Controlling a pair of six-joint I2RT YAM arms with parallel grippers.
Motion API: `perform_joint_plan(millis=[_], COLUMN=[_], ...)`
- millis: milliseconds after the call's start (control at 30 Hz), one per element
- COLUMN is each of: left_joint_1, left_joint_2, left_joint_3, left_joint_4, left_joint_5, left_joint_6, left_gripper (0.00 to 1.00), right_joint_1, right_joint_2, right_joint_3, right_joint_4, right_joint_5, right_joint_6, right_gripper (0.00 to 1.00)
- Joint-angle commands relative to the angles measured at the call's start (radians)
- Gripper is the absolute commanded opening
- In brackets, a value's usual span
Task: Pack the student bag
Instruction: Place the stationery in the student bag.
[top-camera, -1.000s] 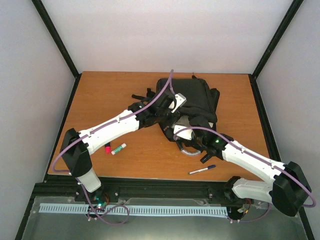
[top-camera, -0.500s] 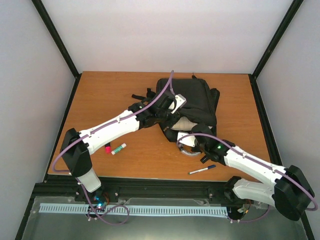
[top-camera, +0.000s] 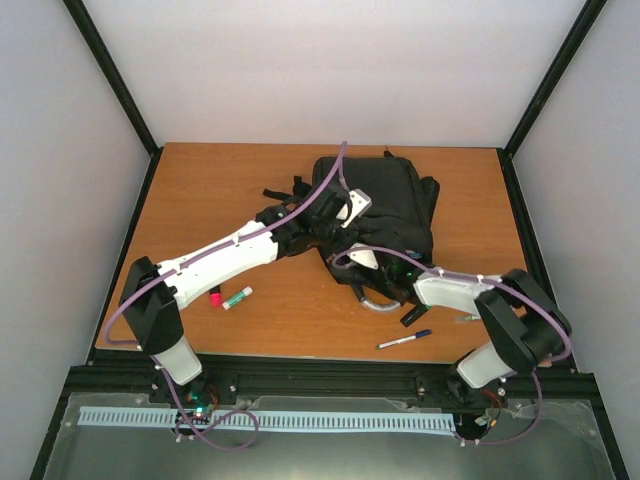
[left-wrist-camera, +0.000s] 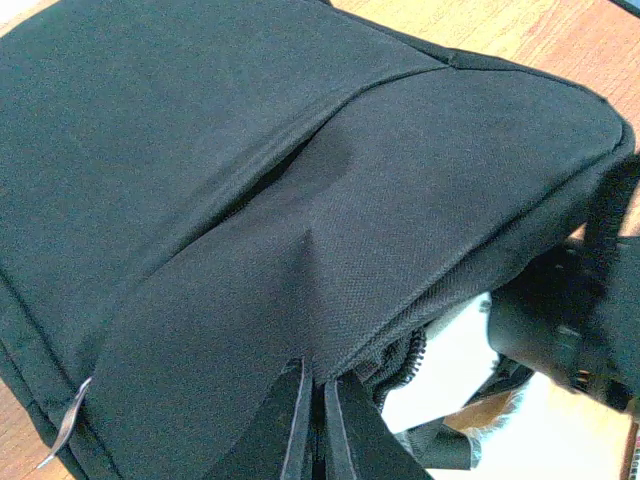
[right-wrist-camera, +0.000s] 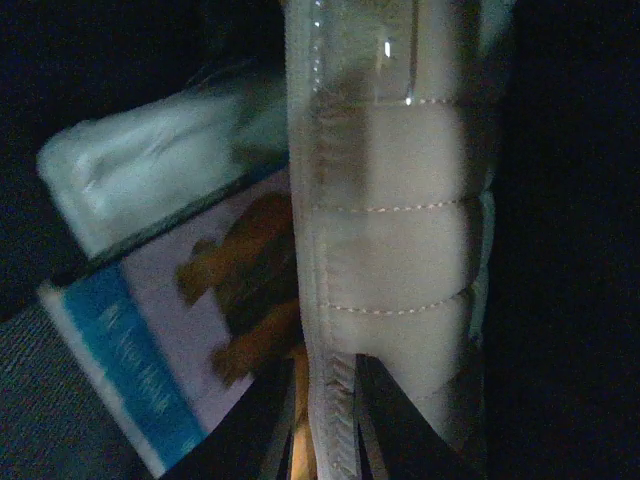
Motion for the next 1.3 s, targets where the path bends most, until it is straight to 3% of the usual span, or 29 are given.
perform_joint_plan(millis=[0, 300, 600, 667, 833, 933, 1033, 1200, 1267], left_joint_1=[-0.003, -0.002, -0.002, -0.003, -0.002, 0.003, 0.033, 0.16, 0.19], left_joint_2=[-0.076, -0.172, -0.161, -0.145, -0.133, -0.137, -0.153, -0.2, -0.235], left_joint_3=[-0.004, -0.117, -0.141, -0.112, -0.097, -0.093, -0.105, -0.166, -0.221], left_joint_4=[0.027, 0.024, 0.024, -0.004, 0.006, 0.013, 0.018, -0.003, 0.011], left_joint_5=[-0.016, -0.049, -0.089, -0.128, -0.156, -0.176, -0.173, -0.08, -0.02], left_joint_6=[0.0, -0.063, -0.088, -0.115, -0.133, -0.15, -0.193, -0.361, -0.381], left_gripper=[0.01, 0.01, 0.01, 0.11, 0.73, 0.91, 1.0, 1.0, 0.95], right_joint_1=[-0.011, -0.001, 0.112, 0.156, 0.183, 0.178, 0.113, -0.041, -0.108], right_joint_2=[0.097, 0.165, -0.111, -0.196, -0.405, -0.508, -0.584, -0.655, -0.662], right_joint_3=[0.101, 0.182, 0.08, 0.05, 0.082, 0.098, 0.126, 0.244, 0.303], right_joint_4=[0.149, 0.115, -0.331, -0.407, -0.728, -0.836, -0.907, -0.99, -1.01], right_joint_5=[0.038, -0.01, -0.232, -0.211, -0.402, -0.466, -0.567, -0.805, -0.906], right_joint_6=[-0.022, -0.021, 0.007, 0.022, 0.099, 0.154, 0.186, 0.26, 0.285], right_gripper=[0.17, 0.2, 0.42, 0.43, 0.51, 0.53, 0.53, 0.54, 0.54])
